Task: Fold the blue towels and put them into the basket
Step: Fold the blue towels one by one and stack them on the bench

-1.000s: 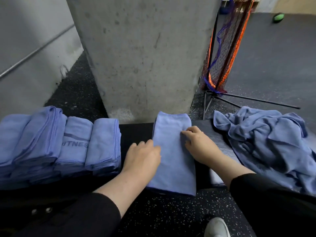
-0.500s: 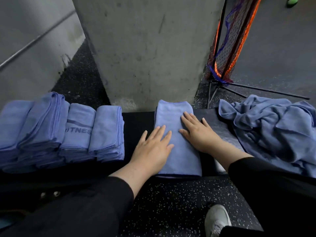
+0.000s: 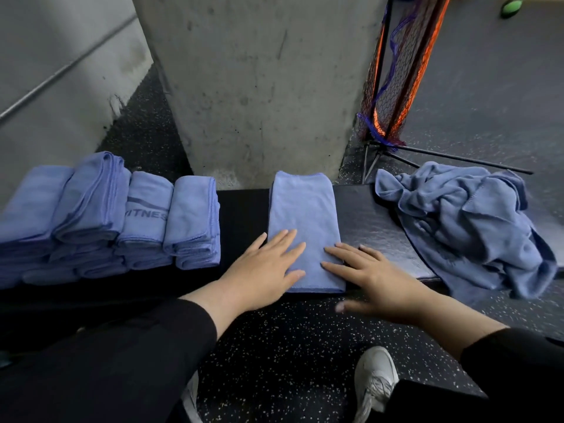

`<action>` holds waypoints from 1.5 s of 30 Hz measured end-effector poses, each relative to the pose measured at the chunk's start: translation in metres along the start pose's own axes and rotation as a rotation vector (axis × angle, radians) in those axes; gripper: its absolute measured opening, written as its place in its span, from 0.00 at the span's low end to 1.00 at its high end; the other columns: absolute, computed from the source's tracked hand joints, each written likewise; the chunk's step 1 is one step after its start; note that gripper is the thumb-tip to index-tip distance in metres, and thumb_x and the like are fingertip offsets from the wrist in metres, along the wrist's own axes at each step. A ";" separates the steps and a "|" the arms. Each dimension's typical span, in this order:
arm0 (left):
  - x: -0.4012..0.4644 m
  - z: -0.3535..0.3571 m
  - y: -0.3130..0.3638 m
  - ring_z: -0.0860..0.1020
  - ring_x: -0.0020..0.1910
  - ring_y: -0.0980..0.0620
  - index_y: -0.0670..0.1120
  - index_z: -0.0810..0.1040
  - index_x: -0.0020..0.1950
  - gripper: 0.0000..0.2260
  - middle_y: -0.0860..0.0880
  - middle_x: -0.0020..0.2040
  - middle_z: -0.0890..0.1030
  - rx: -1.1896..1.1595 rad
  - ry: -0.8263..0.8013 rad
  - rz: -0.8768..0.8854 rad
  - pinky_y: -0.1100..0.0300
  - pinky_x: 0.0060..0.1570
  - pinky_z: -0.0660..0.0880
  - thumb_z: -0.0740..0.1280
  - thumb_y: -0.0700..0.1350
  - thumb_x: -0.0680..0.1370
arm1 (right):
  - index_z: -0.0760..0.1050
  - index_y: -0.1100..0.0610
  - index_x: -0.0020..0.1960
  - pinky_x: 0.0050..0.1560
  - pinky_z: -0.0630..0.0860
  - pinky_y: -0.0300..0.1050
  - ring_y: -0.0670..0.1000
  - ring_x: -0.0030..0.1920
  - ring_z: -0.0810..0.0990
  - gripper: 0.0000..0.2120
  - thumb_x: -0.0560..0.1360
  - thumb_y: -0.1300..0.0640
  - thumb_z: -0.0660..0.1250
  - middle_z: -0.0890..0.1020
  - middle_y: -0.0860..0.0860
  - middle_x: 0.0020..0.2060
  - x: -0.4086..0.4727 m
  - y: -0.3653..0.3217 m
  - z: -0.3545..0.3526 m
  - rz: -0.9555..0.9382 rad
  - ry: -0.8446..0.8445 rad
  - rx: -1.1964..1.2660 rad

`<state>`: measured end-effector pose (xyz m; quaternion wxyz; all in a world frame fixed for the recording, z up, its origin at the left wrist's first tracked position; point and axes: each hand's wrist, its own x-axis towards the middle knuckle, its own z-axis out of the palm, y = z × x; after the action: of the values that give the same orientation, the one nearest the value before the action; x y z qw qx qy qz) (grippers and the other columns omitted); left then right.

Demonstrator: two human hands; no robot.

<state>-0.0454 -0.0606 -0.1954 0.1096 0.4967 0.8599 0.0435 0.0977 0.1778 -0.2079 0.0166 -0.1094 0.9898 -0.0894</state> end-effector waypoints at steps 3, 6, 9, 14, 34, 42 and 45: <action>-0.025 0.003 0.001 0.35 0.79 0.58 0.54 0.44 0.83 0.34 0.52 0.82 0.39 0.045 -0.044 0.075 0.53 0.79 0.37 0.49 0.67 0.82 | 0.62 0.46 0.78 0.76 0.58 0.55 0.50 0.79 0.58 0.35 0.74 0.41 0.67 0.58 0.47 0.80 -0.012 -0.003 0.004 0.013 0.008 -0.055; -0.040 0.004 -0.001 0.36 0.80 0.58 0.53 0.45 0.83 0.35 0.53 0.82 0.39 0.070 -0.029 0.104 0.55 0.79 0.37 0.50 0.68 0.81 | 0.74 0.50 0.69 0.68 0.72 0.59 0.53 0.73 0.71 0.26 0.72 0.50 0.72 0.73 0.50 0.73 -0.007 -0.015 0.005 0.040 0.120 -0.058; -0.046 0.002 0.000 0.41 0.80 0.59 0.52 0.50 0.83 0.35 0.53 0.83 0.46 0.055 0.043 0.094 0.57 0.78 0.38 0.53 0.68 0.81 | 0.80 0.50 0.60 0.68 0.71 0.57 0.47 0.70 0.74 0.16 0.79 0.45 0.61 0.79 0.45 0.66 0.003 -0.023 0.002 0.094 0.257 0.038; -0.036 0.000 -0.002 0.53 0.80 0.61 0.51 0.65 0.78 0.27 0.56 0.81 0.59 -0.127 0.171 -0.027 0.55 0.79 0.47 0.63 0.58 0.82 | 0.76 0.52 0.50 0.56 0.67 0.44 0.50 0.48 0.79 0.11 0.83 0.48 0.59 0.80 0.45 0.41 0.017 -0.024 -0.019 0.244 0.238 0.210; -0.036 -0.058 0.016 0.66 0.33 0.55 0.43 0.69 0.38 0.13 0.52 0.33 0.70 -0.771 0.179 -0.376 0.56 0.36 0.63 0.65 0.47 0.79 | 0.81 0.49 0.51 0.47 0.76 0.44 0.41 0.41 0.80 0.06 0.79 0.50 0.66 0.85 0.41 0.41 0.021 -0.033 -0.073 0.350 -0.046 0.685; 0.009 -0.055 0.002 0.67 0.35 0.49 0.46 0.64 0.39 0.13 0.50 0.36 0.70 -0.673 0.216 -0.576 0.54 0.36 0.64 0.59 0.48 0.82 | 0.76 0.56 0.44 0.40 0.77 0.49 0.52 0.39 0.80 0.14 0.79 0.45 0.64 0.81 0.48 0.36 0.072 -0.010 -0.051 0.593 0.103 0.475; 0.023 -0.055 -0.006 0.75 0.41 0.44 0.47 0.66 0.41 0.12 0.50 0.39 0.72 -0.521 0.224 -0.594 0.54 0.35 0.65 0.61 0.50 0.82 | 0.73 0.55 0.40 0.37 0.69 0.47 0.54 0.41 0.79 0.15 0.79 0.45 0.64 0.80 0.49 0.37 0.087 -0.005 -0.047 0.643 0.095 0.415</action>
<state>-0.0742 -0.0422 -0.1463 0.1450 0.1748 0.9327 0.2802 0.0112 0.1616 -0.1622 0.0195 0.2165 0.9342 -0.2830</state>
